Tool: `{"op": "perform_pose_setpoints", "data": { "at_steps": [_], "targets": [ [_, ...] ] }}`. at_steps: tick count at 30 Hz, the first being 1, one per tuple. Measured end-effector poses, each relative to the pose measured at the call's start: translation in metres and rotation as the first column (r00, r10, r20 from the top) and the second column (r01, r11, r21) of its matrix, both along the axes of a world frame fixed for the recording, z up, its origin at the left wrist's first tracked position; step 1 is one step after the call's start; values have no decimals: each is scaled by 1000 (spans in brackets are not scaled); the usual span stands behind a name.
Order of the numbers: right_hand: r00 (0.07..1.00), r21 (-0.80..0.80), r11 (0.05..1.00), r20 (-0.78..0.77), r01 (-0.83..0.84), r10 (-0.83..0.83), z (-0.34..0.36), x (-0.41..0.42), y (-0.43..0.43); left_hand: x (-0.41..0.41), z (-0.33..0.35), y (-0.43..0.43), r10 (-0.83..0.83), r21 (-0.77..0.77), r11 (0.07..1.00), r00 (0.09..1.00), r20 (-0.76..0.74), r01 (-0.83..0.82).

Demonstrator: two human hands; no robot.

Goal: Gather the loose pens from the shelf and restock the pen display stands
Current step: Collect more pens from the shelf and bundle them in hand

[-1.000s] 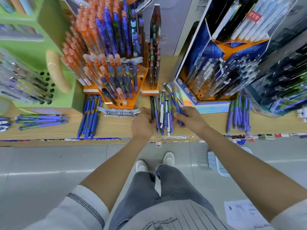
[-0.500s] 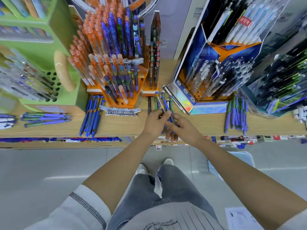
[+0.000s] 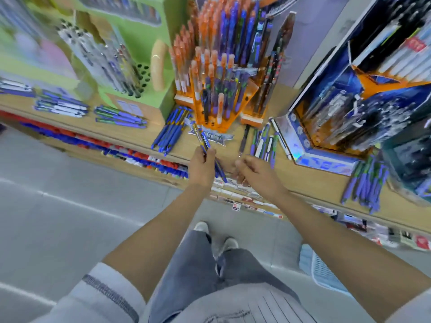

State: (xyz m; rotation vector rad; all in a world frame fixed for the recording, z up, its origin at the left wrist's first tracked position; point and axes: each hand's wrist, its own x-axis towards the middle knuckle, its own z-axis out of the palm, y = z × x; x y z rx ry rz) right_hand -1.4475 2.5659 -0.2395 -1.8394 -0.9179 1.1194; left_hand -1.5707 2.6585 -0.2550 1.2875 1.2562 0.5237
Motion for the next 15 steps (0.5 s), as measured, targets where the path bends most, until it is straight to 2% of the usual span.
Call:
{"op": "perform_pose_setpoints", "data": {
  "at_steps": [6,8,11,15],
  "targets": [
    [999,-36,998,-19,-49,48,-2,-39,61,-52,9,53,-16,-21,1000,992,-124,14],
    [993,-59,998,-118,-35,27,1,-55,87,-61,10,74,-56,-24,998,990,-131,54],
    [937,-110,992,-349,-58,16,4,-78,116,-71,7,101,-149,3,988,972,-182,152],
    [891,-181,980,-454,-87,-5,-1,-95,136,-75,6,126,-219,0,975,963,-156,222]
  ]
}}
